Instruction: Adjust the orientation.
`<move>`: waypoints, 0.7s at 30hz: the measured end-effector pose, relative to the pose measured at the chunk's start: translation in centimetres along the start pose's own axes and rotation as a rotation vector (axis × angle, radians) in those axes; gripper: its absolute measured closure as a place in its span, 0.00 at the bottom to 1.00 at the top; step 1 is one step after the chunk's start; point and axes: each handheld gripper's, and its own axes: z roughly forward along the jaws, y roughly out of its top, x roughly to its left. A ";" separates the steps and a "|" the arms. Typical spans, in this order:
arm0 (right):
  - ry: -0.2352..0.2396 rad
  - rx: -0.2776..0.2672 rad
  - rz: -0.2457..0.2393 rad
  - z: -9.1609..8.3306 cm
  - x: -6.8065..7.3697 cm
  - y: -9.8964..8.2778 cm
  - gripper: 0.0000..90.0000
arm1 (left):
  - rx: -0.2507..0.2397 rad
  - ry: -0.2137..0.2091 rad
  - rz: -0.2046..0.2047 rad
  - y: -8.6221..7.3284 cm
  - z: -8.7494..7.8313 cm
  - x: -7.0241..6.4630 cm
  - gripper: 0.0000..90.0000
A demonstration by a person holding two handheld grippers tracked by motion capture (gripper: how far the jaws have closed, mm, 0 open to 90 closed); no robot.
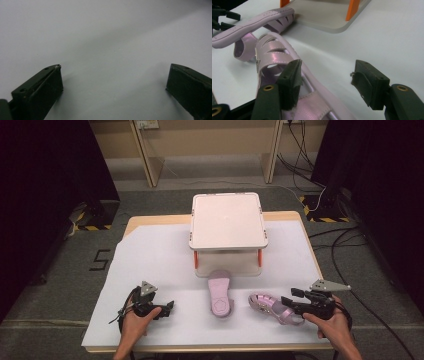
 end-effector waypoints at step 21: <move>-0.031 -0.071 0.069 -0.5 -3.1 1.2 0.46 | 0.000 0.000 0.000 0.0 0.0 0.0 0.00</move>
